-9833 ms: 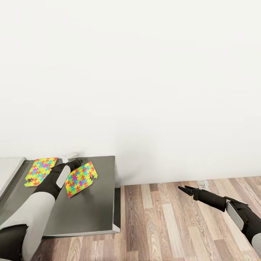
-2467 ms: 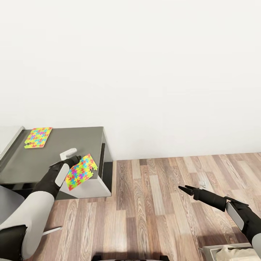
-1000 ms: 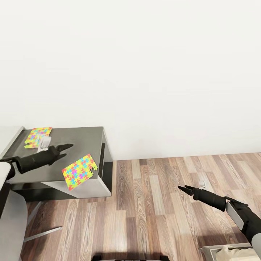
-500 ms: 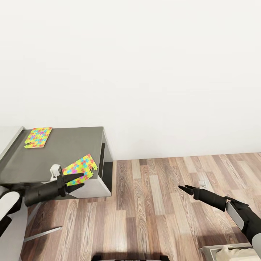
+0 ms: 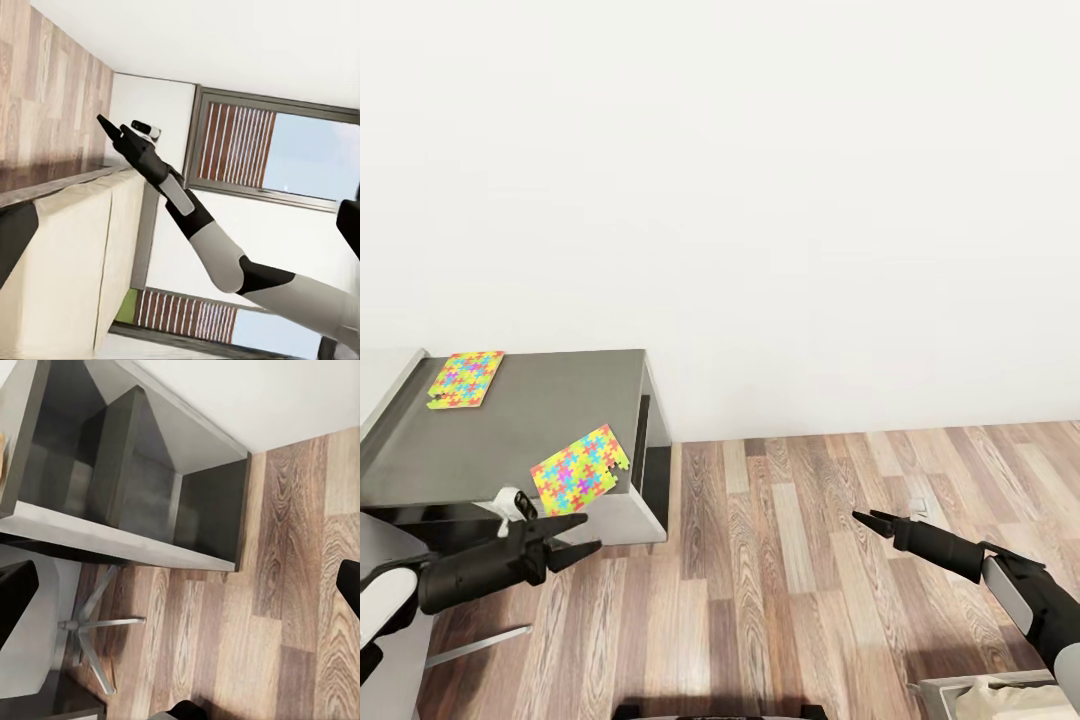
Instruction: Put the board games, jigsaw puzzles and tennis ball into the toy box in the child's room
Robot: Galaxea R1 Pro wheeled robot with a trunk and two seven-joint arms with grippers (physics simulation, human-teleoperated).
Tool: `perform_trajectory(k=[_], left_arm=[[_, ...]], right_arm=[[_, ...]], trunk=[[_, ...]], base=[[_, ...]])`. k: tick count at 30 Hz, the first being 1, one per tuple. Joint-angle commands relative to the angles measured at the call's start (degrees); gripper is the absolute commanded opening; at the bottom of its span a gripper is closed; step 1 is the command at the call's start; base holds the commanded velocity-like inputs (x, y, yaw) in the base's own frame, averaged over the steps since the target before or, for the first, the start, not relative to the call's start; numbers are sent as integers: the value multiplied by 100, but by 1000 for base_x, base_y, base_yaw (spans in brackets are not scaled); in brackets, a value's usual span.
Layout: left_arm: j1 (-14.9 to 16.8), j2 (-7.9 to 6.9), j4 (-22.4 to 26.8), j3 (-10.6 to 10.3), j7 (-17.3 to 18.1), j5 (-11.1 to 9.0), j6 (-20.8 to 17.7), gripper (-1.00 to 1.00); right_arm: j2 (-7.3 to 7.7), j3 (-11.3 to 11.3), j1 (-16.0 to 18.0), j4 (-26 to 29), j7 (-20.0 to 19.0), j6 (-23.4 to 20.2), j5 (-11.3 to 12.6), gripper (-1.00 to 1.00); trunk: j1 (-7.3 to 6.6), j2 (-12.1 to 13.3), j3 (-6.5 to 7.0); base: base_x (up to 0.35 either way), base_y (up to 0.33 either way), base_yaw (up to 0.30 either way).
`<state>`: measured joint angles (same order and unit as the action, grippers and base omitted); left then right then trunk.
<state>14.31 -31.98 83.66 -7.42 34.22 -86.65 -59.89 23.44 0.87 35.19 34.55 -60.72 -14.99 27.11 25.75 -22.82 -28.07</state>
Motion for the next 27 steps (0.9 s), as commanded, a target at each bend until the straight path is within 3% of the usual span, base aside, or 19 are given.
perform_trajectory(k=[1, 8, 27], left_arm=[[-21, -4, -2, -33, 37, 10, -11, 100], [-147, -2, -2, -134, 48, 16, -11, 100], [-156, -2, -8, -111, 41, 34, -11, 100]], right_arm=[[3, 11, 3, -1, -6, -58, 49, 100], [-24, 33, 4, -1, 46, -47, 43, 100], [-98, 51, 2, 8, 7, -48, 41, 100]], trunk=[[3, -9, -8], [3, -9, -8], [3, -9, 20]], base=[[0, 0, 0], [-74, 0, 0], [-69, 0, 0]])
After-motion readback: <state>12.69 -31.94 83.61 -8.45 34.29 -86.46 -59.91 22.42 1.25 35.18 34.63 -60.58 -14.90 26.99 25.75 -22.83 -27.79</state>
